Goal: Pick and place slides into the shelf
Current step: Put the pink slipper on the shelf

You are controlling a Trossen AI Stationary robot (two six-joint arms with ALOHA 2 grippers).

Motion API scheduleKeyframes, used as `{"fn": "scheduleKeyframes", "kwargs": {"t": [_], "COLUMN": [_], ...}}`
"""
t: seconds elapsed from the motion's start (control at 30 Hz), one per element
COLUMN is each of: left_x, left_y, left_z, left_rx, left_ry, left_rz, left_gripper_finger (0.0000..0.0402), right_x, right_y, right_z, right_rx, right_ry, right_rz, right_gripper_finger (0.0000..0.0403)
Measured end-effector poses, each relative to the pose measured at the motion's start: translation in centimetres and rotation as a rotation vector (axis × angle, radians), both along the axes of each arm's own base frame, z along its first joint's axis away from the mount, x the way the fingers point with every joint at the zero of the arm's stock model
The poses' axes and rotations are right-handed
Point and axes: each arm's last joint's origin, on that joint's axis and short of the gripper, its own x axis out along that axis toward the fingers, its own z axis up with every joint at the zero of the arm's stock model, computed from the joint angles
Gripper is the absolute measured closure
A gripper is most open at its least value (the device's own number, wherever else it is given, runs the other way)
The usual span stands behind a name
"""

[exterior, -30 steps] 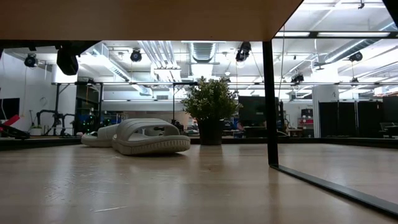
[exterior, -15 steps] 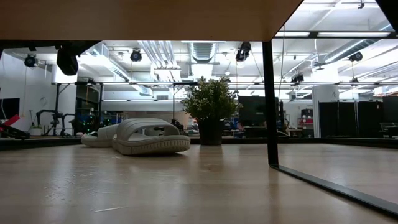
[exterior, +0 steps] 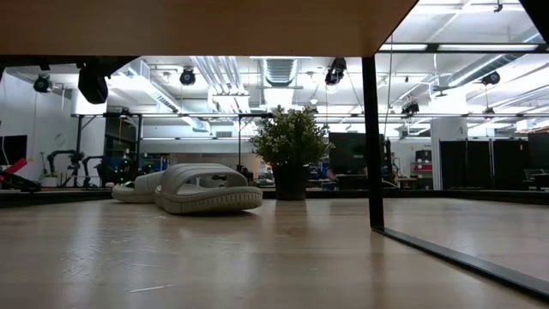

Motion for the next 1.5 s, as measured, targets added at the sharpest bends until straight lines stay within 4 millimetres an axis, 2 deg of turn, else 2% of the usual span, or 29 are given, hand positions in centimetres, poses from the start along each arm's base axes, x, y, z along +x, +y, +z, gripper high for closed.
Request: {"fn": "scheduleKeyframes", "kwargs": {"t": [0.63,1.5], "left_x": [0.0,0.0], "left_y": [0.0,0.0], "left_z": [0.0,0.0], "left_rx": [0.000,0.007], "left_ry": [0.000,0.001], "left_rz": [0.000,0.002], "left_gripper_finger": [0.0278,0.0278], "right_x": [0.7,0.2], "right_y": [0.6,0.7], "right_z": [-3.2,-3.5], "right_rx": [-0.043,-0.027], "right_ry": [0.113,0.172], "right_rz": [-0.003,0.053], "right_gripper_finger": [0.0392,0.0392]}}
